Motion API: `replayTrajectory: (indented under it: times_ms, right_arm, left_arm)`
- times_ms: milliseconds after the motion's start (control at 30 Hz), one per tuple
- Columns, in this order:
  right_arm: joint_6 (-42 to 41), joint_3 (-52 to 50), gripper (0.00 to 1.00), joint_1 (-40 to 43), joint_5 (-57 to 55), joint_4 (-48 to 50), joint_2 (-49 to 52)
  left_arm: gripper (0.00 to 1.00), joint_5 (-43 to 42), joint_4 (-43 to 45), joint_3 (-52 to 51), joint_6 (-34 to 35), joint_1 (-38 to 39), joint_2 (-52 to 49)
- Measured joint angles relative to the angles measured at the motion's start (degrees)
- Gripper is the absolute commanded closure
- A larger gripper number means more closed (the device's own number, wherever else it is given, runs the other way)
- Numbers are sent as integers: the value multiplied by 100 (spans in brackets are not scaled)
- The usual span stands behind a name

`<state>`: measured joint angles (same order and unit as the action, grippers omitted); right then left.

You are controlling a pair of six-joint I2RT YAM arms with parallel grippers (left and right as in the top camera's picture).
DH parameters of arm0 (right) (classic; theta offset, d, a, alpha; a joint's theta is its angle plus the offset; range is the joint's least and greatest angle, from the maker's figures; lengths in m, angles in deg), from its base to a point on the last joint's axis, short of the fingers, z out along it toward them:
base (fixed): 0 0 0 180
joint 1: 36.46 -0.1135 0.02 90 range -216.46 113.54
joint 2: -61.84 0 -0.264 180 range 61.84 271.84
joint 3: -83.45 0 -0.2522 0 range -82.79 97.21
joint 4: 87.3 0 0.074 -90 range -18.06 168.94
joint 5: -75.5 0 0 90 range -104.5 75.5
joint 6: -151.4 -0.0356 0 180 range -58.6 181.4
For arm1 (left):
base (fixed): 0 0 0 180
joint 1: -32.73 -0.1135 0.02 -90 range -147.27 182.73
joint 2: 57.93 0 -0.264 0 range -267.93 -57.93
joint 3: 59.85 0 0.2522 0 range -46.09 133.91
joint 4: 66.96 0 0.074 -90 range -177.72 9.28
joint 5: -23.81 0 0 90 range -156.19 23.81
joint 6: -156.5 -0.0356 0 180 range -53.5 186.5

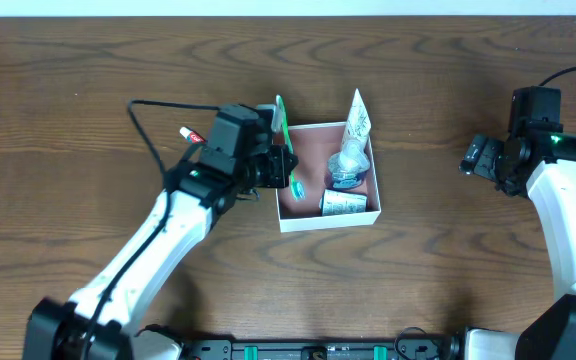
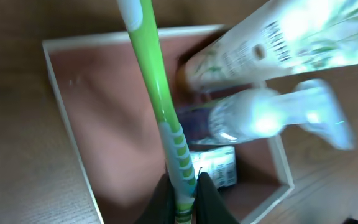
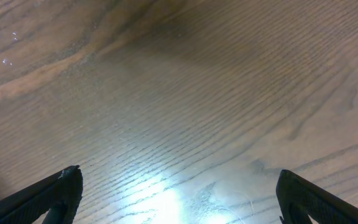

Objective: Pack container
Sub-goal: 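Carry the toothbrush with the left gripper and drop it into the box, then move the left gripper to the blue razor and grasp it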

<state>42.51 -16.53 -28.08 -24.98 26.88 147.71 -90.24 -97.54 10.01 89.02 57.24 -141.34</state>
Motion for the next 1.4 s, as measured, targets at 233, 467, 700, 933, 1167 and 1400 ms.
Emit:
replayTrajectory:
  times_ms: [233,467,700,933,1167,1400]
  right_arm:
    - [0,0,1,0,0,0,2]
    - [0,0,1,0,0,0,0]
    - [0,0,1,0,0,0,0]
    - [0,0,1,0,0,-2,0]
    - [0,0,1,0,0,-2,0]
    - [0,0,1,0,2,0,0]
  left_arm:
    - [47,-2,24,0,17,4,-144]
    - [39,-7,28,0,81,4,-144]
    - [39,-20,2,0,83,0,-37]
    - [39,81,-1019,0,-103,-393,1084]
    - [25,1421,-2282,4,-391,-1392,1939]
    - [23,2310,-2319,4,-503,-1851,1471]
